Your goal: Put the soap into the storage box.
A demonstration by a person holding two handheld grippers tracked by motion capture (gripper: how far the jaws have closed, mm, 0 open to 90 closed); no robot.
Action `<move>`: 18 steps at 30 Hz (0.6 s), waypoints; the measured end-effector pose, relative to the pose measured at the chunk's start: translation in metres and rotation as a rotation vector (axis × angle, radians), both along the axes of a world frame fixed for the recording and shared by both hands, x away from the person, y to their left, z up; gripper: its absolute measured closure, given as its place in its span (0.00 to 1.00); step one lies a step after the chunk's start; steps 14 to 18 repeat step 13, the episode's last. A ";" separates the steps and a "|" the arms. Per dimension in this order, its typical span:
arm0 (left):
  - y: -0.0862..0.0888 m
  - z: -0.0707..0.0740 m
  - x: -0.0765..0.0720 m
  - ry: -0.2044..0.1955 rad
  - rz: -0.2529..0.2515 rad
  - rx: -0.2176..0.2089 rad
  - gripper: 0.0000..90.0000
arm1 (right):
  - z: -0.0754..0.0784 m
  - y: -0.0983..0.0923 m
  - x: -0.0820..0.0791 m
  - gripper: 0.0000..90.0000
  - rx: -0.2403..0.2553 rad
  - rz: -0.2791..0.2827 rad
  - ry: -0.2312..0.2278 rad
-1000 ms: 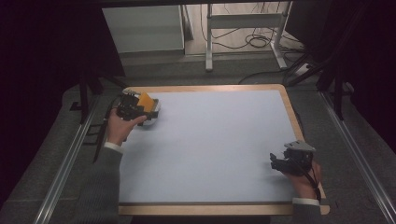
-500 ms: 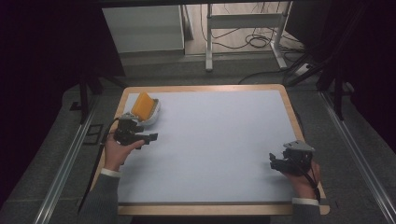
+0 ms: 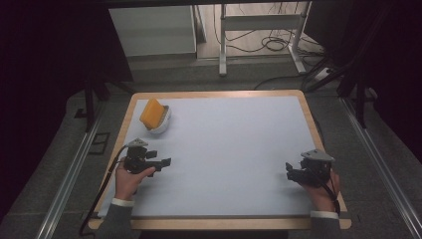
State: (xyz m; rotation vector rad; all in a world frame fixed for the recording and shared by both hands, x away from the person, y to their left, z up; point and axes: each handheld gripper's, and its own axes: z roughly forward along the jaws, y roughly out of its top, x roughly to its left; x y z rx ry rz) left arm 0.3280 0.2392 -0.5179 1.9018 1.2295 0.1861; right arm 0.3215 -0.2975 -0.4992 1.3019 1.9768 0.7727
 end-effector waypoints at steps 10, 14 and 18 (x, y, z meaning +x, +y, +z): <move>0.001 -0.001 -0.002 0.001 0.010 0.012 0.24 | 0.003 0.004 -0.001 0.12 0.029 0.025 -0.015; 0.001 -0.001 -0.001 0.009 0.010 0.005 0.24 | 0.004 0.006 -0.001 0.12 0.044 0.037 -0.018; 0.001 -0.001 -0.001 0.009 0.010 0.005 0.24 | 0.004 0.006 -0.001 0.12 0.044 0.037 -0.018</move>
